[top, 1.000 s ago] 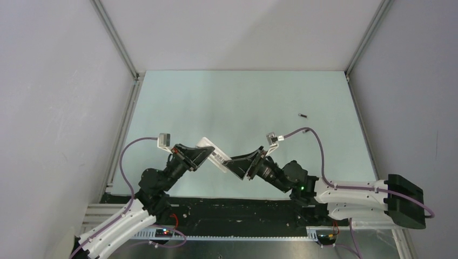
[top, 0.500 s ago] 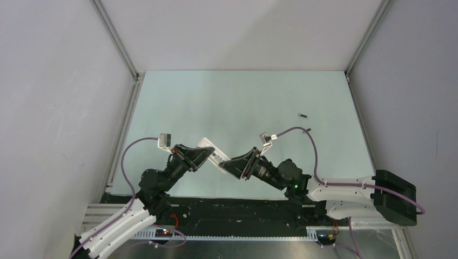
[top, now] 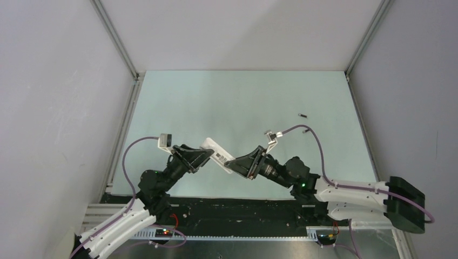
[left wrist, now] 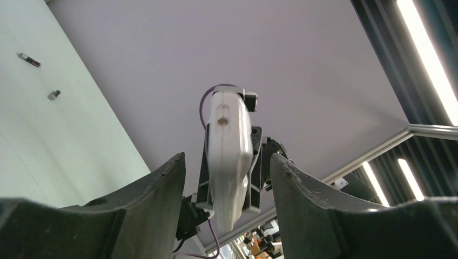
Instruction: Load the batteries into the remote control
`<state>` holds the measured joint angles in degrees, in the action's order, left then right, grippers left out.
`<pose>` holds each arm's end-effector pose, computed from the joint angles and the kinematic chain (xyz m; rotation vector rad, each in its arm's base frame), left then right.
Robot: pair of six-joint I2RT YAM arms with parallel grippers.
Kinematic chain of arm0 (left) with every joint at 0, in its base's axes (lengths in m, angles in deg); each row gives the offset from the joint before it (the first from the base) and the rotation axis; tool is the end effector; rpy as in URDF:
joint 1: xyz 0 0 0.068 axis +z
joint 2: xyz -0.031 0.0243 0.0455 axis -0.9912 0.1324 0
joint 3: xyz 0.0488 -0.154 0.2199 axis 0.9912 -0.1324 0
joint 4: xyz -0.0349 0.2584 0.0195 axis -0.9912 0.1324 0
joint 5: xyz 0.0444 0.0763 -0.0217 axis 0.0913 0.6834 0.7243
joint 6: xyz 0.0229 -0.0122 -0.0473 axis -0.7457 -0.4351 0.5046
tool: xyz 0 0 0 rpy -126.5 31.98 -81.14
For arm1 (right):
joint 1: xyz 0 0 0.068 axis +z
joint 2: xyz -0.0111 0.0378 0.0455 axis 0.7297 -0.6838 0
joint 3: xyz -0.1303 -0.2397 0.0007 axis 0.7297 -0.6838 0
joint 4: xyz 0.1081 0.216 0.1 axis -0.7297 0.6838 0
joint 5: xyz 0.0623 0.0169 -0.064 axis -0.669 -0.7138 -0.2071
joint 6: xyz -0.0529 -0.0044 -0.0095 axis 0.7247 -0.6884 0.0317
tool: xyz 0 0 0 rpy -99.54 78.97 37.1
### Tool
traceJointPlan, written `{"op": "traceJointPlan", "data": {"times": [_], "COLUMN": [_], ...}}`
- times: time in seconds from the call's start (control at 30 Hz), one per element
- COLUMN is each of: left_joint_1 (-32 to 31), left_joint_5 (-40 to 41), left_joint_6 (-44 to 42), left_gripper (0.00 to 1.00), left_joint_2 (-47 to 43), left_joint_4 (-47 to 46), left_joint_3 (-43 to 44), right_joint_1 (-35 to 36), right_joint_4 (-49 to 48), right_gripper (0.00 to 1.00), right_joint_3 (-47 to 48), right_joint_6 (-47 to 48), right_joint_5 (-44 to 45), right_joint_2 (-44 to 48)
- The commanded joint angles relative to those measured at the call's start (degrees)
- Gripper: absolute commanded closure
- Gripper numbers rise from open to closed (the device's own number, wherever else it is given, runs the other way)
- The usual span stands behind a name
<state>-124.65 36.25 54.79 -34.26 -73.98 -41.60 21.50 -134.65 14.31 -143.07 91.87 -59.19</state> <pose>0.0919 -0.0891 0.2430 -0.2603 1.3658 -1.8214 0.0859 0.2104 0.2703 -0.1346 1.5985 1.7017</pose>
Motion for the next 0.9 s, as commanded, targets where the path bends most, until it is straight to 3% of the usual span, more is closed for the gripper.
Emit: {"op": "traceJointPlan", "data": {"times": [0.0, 0.23, 0.53, 0.77, 0.87], "left_joint_1": [-0.1, -0.2, -0.1, -0.2, -0.2], "left_joint_5": [-4.1, -7.5, -8.8, -9.7, -9.9], "left_joint_6": [-1.7, -2.6, -3.2, -4.0, -4.1], "left_gripper": [0.38, 0.38, 0.38, 0.58, 0.60], "left_joint_2": [0.3, 3.7, 6.9, 7.6, 7.9], "left_joint_4": [-1.3, -1.3, -1.3, -1.4, -1.3], "left_joint_3": [2.1, 3.8, 5.5, 6.0, 6.0], "right_joint_1": [-3.7, -6.6, -6.8, -6.8, -7.1], "right_joint_4": [7.9, 18.8, 16.2, 14.2, 14.1], "right_gripper": [0.94, 0.94, 0.95, 0.95, 0.95], "right_joint_3": [-0.1, -0.1, 0.2, 1.1, 1.5], "right_joint_6": [-0.1, -2.2, -4.9, -5.1, -4.9], "right_joint_5": [-6.3, -9.7, -12.9, -13.0, -13.2], "right_joint_2": [8.9, 16.9, 12.1, 8.9, 8.4]}}
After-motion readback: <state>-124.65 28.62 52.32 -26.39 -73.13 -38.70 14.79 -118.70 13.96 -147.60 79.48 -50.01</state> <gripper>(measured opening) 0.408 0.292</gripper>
